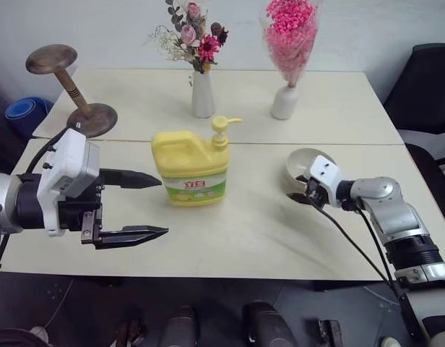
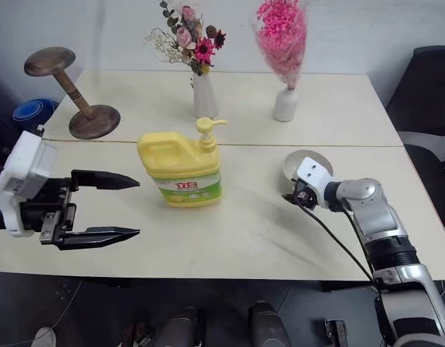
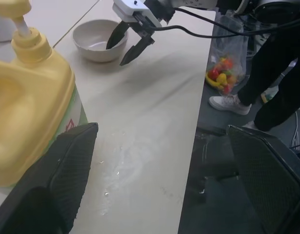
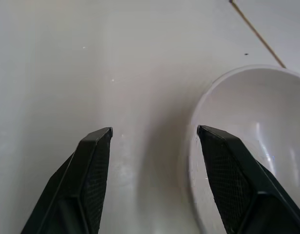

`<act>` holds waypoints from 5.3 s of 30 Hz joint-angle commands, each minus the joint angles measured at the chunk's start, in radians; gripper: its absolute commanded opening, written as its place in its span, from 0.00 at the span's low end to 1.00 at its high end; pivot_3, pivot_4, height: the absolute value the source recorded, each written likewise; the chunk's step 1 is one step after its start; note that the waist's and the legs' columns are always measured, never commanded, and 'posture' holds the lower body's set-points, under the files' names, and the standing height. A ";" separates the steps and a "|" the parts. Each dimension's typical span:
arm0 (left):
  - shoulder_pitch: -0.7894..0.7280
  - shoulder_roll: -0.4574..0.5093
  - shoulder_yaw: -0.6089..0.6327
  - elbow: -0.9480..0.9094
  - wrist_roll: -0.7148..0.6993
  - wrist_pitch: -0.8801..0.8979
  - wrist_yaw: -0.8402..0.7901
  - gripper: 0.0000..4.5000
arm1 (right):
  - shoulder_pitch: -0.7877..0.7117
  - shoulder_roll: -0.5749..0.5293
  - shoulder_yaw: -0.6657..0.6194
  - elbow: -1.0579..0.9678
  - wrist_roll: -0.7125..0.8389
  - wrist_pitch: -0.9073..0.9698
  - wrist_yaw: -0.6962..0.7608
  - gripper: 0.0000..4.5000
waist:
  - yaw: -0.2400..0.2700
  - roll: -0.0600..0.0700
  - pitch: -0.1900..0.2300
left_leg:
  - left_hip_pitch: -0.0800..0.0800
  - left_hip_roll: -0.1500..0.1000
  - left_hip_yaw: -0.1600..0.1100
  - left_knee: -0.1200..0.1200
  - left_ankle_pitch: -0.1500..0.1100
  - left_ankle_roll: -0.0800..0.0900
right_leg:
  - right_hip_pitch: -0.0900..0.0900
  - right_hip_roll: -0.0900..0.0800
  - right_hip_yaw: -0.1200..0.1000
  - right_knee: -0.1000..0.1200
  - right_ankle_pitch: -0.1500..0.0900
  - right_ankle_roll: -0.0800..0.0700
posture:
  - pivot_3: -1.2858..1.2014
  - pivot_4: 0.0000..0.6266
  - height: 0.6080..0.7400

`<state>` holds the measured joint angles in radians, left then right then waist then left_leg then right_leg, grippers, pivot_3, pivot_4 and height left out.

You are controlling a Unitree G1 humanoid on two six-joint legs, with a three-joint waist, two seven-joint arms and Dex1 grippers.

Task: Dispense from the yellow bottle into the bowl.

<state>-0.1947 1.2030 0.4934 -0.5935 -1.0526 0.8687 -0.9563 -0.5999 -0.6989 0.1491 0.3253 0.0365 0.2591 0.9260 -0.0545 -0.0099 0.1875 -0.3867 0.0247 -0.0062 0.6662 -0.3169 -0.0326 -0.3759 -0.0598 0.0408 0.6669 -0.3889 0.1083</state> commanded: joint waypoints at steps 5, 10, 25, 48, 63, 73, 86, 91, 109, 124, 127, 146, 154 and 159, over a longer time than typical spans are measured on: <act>-0.034 0.003 -0.004 0.017 0.015 -0.021 -0.011 1.00 | -0.020 -0.022 -0.028 0.038 -0.022 -0.031 -0.011 0.64 | -0.001 0.000 0.000 | 0.000 -0.001 0.001 0.000 0.000 0.000 | 0.000 -0.001 0.001 0.000 0.000 0.000 | 0.52 0.24 1.00; -0.067 -0.002 -0.020 0.024 0.003 -0.020 -0.005 1.00 | -0.037 -0.008 -0.022 0.150 -0.072 -0.094 -0.065 0.60 | -0.002 0.000 0.000 | 0.000 -0.001 0.001 0.000 0.000 0.000 | 0.000 -0.001 0.001 0.000 0.000 0.000 | 0.52 0.24 1.00; -0.090 -0.017 -0.020 0.059 0.016 -0.011 0.024 1.00 | -0.034 -0.016 -0.018 0.078 -0.043 -0.175 0.030 0.01 | -0.004 0.000 0.000 | 0.000 0.000 0.002 0.001 0.000 0.000 | -0.001 0.000 0.002 0.002 0.000 0.000 | 0.52 0.24 1.00; -0.859 -0.273 -0.462 0.709 0.387 -0.154 -0.024 0.16 | -0.471 -0.024 0.183 0.078 -0.082 -0.410 0.555 0.00 | -0.002 -0.002 0.002 | -0.004 -0.002 0.001 0.010 -0.001 0.001 | -0.003 -0.002 -0.008 0.009 0.000 0.001 | 0.52 0.24 1.00; -0.933 -0.425 -0.561 0.730 0.521 -0.178 -0.164 0.02 | -0.679 0.034 0.228 0.229 -0.139 -0.521 0.620 0.00 | -0.010 -0.003 0.002 | -0.005 -0.001 0.001 0.014 -0.001 0.000 | -0.007 -0.002 -0.006 0.013 0.001 0.001 | 0.52 0.24 1.00; -0.969 -0.512 -0.593 0.818 0.625 -0.256 -0.177 0.02 | -0.749 0.089 0.241 0.338 -0.179 -0.582 0.614 0.00 | -0.008 -0.003 0.002 | -0.006 -0.002 0.001 0.016 -0.001 0.000 | -0.008 -0.002 -0.007 0.015 0.001 0.001 | 0.52 0.24 1.00; -0.988 -0.556 -0.667 0.886 0.736 -0.315 -0.267 0.02 | -0.770 0.085 0.241 0.364 -0.188 -0.611 0.640 0.00 | -0.011 -0.003 0.002 | -0.008 -0.002 0.003 0.016 -0.001 0.000 | -0.015 -0.003 -0.008 0.021 0.001 0.001 | 0.52 0.24 1.00; -0.997 -0.550 -0.714 0.905 0.793 -0.338 -0.308 0.02 | -0.766 0.082 0.241 0.350 -0.184 -0.615 0.653 0.00 | -0.011 -0.003 0.002 | -0.008 -0.002 0.003 0.016 -0.001 0.000 | -0.015 -0.003 -0.008 0.022 0.001 0.001 | 0.52 0.24 1.00; -0.998 -0.562 -0.622 0.911 0.766 -0.267 -0.286 0.02 | -0.769 0.072 0.245 0.336 -0.182 -0.631 0.674 0.00 | -0.016 -0.003 0.002 | -0.009 -0.002 0.003 0.017 -0.001 0.000 | -0.016 -0.003 -0.007 0.024 0.001 0.001 | 0.52 0.24 1.00; -0.971 -0.547 -0.673 0.871 0.804 -0.186 -0.260 0.02 | -0.781 0.073 0.250 0.337 -0.176 -0.652 0.687 0.00 | -0.030 -0.003 0.002 | -0.009 -0.002 0.002 0.017 0.000 -0.001 | -0.016 -0.003 -0.008 0.025 0.001 0.001 | 0.52 0.24 1.00; -0.962 -0.545 -0.694 0.880 0.821 -0.178 -0.256 0.02 | -0.784 0.069 0.261 0.331 -0.168 -0.654 0.688 0.00 | -0.030 -0.003 0.002 | -0.008 -0.002 0.002 0.017 0.000 -0.001 | -0.016 -0.003 -0.008 0.025 0.001 0.001 | 0.52 0.24 1.00; -0.927 -0.496 -0.880 0.889 0.931 -0.114 -0.294 0.02 | -0.797 0.063 0.292 0.322 -0.120 -0.656 0.688 0.00 | -0.030 -0.003 0.002 | 0.018 -0.002 0.001 0.010 -0.002 -0.001 | 0.005 -0.002 -0.006 0.019 0.000 0.001 | 0.52 0.24 1.00; -1.000 -0.543 -0.794 0.953 0.896 -0.125 -0.247 0.02 | -0.798 0.067 0.288 0.330 -0.124 -0.656 0.688 0.00 | -0.027 -0.003 0.002 | 0.017 -0.002 0.001 0.011 -0.002 -0.002 | 0.005 -0.002 -0.005 0.019 0.001 0.001 | 0.52 0.24 1.00; -1.085 -0.580 -0.645 0.975 0.809 -0.103 -0.205 0.02 | -0.791 0.062 0.282 0.327 -0.123 -0.653 0.688 0.00 | -0.029 -0.003 0.002 | 0.013 -0.002 0.001 0.012 -0.002 -0.002 | 0.000 -0.002 -0.006 0.021 0.001 0.001 | 0.52 0.24 1.00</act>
<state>-1.2574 0.6245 -0.1753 0.3704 -0.2322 0.7321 -1.1802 -1.3612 -0.6226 0.4622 0.6760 -0.1122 -0.3908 1.5550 -0.0833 -0.0132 0.1894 -0.3740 0.0227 -0.0050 0.6784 -0.3190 -0.0342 -0.3766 -0.0622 0.0350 0.6880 -0.3884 0.1093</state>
